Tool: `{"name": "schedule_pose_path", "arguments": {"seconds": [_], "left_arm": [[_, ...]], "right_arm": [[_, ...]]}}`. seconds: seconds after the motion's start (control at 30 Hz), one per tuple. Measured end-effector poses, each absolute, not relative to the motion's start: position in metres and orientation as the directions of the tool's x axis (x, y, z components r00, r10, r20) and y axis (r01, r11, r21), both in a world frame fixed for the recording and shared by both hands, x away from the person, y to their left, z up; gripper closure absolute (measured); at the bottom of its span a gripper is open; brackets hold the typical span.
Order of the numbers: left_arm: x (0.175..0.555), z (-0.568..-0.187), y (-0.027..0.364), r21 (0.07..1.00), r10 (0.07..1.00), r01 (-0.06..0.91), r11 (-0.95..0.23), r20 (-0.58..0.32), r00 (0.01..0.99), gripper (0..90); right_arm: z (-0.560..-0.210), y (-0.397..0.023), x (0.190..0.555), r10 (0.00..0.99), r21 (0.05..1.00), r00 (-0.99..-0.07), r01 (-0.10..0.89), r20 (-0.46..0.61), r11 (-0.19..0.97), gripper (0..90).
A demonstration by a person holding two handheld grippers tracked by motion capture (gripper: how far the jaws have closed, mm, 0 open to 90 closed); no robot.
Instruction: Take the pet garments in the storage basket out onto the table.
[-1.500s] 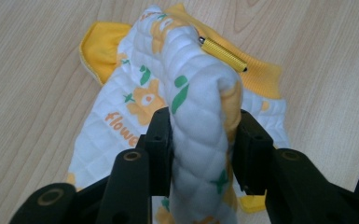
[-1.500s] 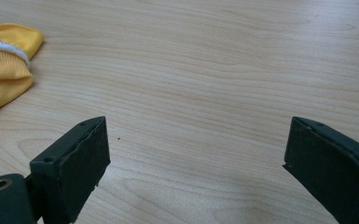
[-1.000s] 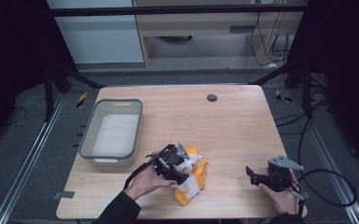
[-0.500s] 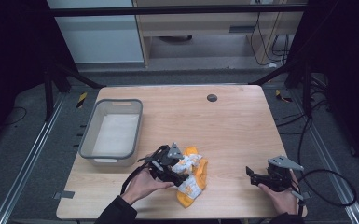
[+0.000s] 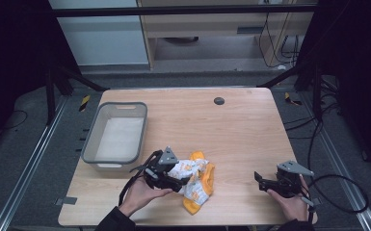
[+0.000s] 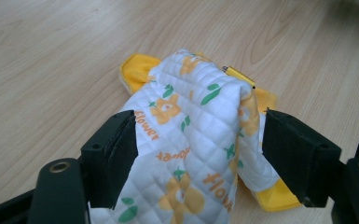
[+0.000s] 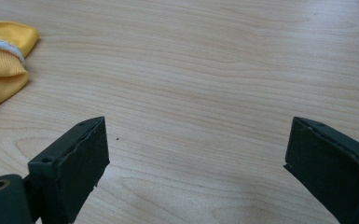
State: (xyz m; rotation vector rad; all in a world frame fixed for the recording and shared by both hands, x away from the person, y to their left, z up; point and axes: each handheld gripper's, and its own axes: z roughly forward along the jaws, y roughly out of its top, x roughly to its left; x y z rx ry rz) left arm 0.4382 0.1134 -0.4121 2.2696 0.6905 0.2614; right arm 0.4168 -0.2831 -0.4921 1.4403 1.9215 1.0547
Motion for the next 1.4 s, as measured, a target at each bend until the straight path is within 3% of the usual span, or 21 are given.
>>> {"name": "schedule_pose_path", "arguments": {"seconds": [0.7, 1.4], "left_arm": [[0.412, -0.421, 0.161, 0.807, 0.664, 0.389, -0.444, 0.005, 0.748, 30.5], [0.391, -0.449, 0.214, 0.811, 0.768, 0.445, -0.380, 0.009, 0.640, 36.0]], "right_arm": [[-0.492, -0.283, 0.416, 0.951, 0.821, -0.304, 0.556, 0.056, 0.129, 6.1], [-0.493, -0.282, 0.415, 0.948, 0.823, -0.315, 0.550, 0.047, 0.142, 6.1]]}}
